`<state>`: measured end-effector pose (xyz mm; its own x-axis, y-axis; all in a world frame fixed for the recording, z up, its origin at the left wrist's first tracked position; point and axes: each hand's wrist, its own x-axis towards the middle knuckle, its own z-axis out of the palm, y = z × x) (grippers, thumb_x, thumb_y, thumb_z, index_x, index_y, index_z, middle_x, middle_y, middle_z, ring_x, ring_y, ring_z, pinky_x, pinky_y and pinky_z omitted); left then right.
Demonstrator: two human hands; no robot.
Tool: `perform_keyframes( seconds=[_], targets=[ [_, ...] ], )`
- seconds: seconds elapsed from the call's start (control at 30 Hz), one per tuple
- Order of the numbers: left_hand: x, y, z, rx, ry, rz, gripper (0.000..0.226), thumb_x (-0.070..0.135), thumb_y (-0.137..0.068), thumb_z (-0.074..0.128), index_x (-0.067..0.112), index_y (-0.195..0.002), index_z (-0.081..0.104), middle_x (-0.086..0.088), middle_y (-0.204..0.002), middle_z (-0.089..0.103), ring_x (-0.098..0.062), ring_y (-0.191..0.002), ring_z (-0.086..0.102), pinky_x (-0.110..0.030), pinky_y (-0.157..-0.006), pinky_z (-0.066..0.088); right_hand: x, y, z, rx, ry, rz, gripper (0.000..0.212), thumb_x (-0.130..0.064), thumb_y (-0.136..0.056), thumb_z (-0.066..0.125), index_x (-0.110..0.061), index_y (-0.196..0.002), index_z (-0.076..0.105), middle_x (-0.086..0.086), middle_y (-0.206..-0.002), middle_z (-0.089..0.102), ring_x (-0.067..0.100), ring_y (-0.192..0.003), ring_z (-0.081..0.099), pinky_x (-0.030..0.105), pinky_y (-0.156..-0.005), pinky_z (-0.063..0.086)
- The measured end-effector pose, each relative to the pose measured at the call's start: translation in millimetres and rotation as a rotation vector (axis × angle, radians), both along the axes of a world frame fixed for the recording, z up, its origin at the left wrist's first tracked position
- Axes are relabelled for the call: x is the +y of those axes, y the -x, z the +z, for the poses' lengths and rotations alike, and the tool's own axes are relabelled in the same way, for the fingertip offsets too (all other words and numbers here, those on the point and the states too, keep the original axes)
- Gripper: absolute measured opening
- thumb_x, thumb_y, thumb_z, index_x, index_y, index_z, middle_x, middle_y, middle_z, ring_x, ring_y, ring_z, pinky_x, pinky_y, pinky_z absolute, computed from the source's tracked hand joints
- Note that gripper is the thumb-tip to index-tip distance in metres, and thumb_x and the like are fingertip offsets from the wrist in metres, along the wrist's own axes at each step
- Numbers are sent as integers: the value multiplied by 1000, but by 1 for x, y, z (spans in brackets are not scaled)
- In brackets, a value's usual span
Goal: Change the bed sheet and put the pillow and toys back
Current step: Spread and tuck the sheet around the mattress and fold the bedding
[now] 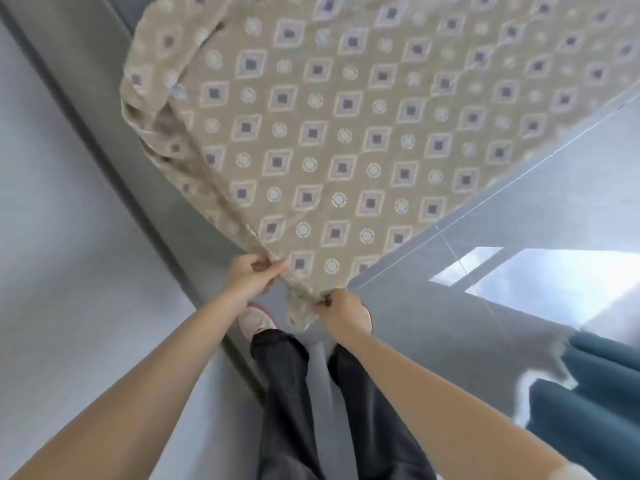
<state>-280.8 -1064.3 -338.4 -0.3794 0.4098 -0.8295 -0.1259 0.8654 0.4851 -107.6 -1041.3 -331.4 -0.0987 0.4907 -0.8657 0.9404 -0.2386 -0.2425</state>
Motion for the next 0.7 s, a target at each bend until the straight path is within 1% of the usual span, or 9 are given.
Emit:
perform_keyframes(
  seconds=[0.07, 0.1, 0.17, 0.23, 0.33, 0.5, 0.57, 0.6, 0.7],
  targets=[
    [-1, 4, 3, 70, -34, -112, 24, 26, -80, 76, 8, -74, 61, -6, -69, 64, -20, -68, 60, -26, -62, 49, -4, 1, 2, -2, -33, 6, 33, -27, -89, 52, -12, -61, 46, 0, -59, 47, 18, -52, 42, 25, -46, 29],
    [-1, 8, 4, 102, -45, -164, 26, 27, -80, 75, 5, -76, 62, -8, -71, 64, -21, -70, 60, -31, -65, 49, -6, 2, 3, -12, -46, 18, 39, -29, -90, 52, -15, -56, 40, -3, -54, 40, 14, -47, 36, 25, -42, 25],
    [1, 15, 7, 143, -65, -219, 28, 28, -81, 74, 2, -84, 65, -10, -76, 63, -22, -73, 58, -40, -75, 51, -9, 5, 5, -27, -71, 42, 46, -34, -92, 51, -16, -53, 37, -5, -49, 36, 11, -43, 32, 20, -37, 20],
    [2, 22, 10, 163, -83, -232, 25, 27, -82, 73, 3, -87, 66, -9, -75, 61, -21, -74, 56, -40, -77, 50, -12, 10, 8, -17, -86, 33, 48, -37, -93, 50, -16, -51, 39, -5, -48, 37, 10, -41, 33, 18, -33, 18],
    [4, 30, 16, 186, -117, -265, 25, 26, -83, 73, 3, -89, 66, -6, -72, 59, -18, -69, 53, -32, -69, 42, -15, 18, 11, 11, -98, 2, 44, -34, -92, 50, -14, -54, 43, -5, -49, 38, 9, -43, 35, 18, -35, 17],
    [2, 49, 24, 204, -128, -243, 24, 33, -82, 73, 11, -87, 65, -2, -74, 63, -17, -73, 58, -39, -81, 51, -24, 30, 22, 52, -160, -30, 52, -30, -91, 54, -15, -46, 33, -3, -42, 28, 10, -36, 25, 16, -35, 28],
    [2, 52, 24, 219, -124, -231, 23, 32, -83, 72, 11, -87, 65, -3, -77, 64, -19, -74, 59, -41, -82, 51, -24, 34, 24, 40, -157, -17, 51, -33, -92, 53, -15, -47, 34, -3, -44, 30, 11, -37, 27, 18, -32, 25],
    [3, 52, 23, 226, -118, -226, 23, 31, -83, 71, 10, -87, 64, -5, -79, 64, -21, -76, 60, -42, -82, 51, -22, 37, 23, 25, -150, 2, 50, -34, -92, 51, -15, -49, 35, -4, -47, 32, 11, -39, 29, 19, -31, 19],
    [8, 51, 17, 269, -87, -228, 22, 29, -85, 69, 8, -89, 63, -9, -86, 65, -27, -81, 62, -41, -82, 53, -20, 45, 19, 11, -157, 23, 42, -34, -93, 49, -12, -58, 42, 0, -57, 41, 14, -45, 35, 24, -39, 18]
  ],
)
